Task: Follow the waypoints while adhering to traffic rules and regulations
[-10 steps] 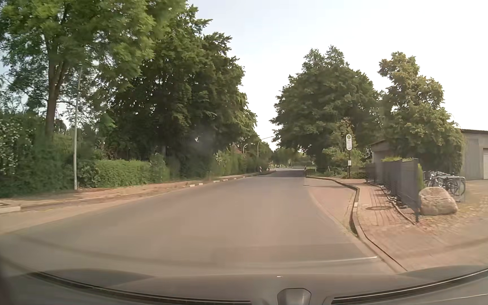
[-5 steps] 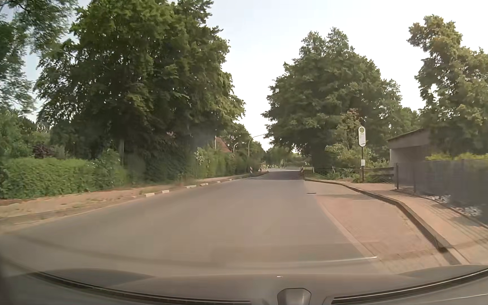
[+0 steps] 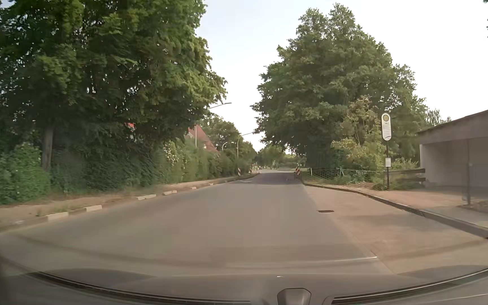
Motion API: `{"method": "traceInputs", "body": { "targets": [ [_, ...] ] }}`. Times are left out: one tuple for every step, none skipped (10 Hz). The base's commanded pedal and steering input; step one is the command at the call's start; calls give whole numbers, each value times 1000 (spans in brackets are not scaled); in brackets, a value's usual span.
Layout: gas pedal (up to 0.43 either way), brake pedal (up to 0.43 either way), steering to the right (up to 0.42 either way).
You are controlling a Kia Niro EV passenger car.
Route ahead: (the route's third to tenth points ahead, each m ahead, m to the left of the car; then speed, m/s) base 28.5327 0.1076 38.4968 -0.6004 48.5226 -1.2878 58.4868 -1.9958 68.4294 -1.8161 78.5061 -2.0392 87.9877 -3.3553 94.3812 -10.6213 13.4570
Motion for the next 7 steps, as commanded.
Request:
{"method": "traceInputs", "body": {
  "targets": [
    [169, 6, 20],
    [169, 6, 19],
    [169, 6, 15],
    [169, 6, 13],
    [169, 6, 12],
    [169, 6, 12],
    [169, 6, 12]
  ]
}}
